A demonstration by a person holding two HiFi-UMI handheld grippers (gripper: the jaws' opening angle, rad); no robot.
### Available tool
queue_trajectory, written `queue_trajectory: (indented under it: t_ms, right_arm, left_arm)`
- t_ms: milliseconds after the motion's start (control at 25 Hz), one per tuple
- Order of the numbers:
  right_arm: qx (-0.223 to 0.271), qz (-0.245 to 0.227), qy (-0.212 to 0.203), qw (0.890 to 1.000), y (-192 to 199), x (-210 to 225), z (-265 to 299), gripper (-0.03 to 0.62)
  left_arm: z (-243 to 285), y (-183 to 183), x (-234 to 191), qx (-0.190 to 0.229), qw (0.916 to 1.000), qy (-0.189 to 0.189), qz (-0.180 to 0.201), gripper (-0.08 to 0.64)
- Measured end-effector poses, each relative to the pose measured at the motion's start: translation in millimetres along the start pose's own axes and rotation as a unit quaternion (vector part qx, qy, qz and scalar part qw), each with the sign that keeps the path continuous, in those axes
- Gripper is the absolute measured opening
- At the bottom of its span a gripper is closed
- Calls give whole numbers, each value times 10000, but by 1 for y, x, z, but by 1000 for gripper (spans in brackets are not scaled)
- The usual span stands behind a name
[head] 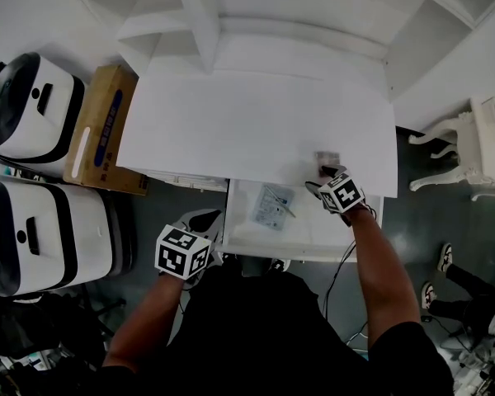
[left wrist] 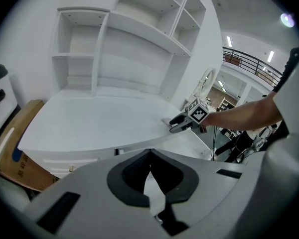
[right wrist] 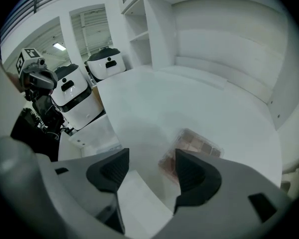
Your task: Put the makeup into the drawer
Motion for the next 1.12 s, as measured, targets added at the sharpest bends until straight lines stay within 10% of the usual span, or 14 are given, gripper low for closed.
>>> queue_trajectory:
  t_ms: [560, 760, 840, 1000, 1120]
  right_arm:
    - [-119, -357, 143, 9992, 34, -38, -20, 279]
    - [973, 1020, 612, 9881, 30, -35, -41, 279]
    - [1640, 2375, 774, 9543, 40, -30, -50, 278]
    - [2514, 5008, 509, 8267, 79, -33, -43, 276]
    - [3065, 5951, 209, 7426, 92, -30, -36, 273]
  left_arm:
    - [11, -5, 26, -15, 9989, 337, 313, 5]
    - [8, -3, 28, 2, 9988, 342, 354, 5]
    - [6, -3, 27, 16, 9989, 322, 353, 5]
    - [0, 2, 25, 3, 9991, 250, 348, 5]
    - [-6, 7, 22, -22, 9992, 190, 339, 5]
Point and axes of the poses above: the fingertips, and each gripper's own axes: z forward along the fingers, x to its right, y out of its underside, the point moved 4 cm from there along -z, backward along the fingers, and after that the axes turned 6 degrees about -z, right-handed, at the moved point
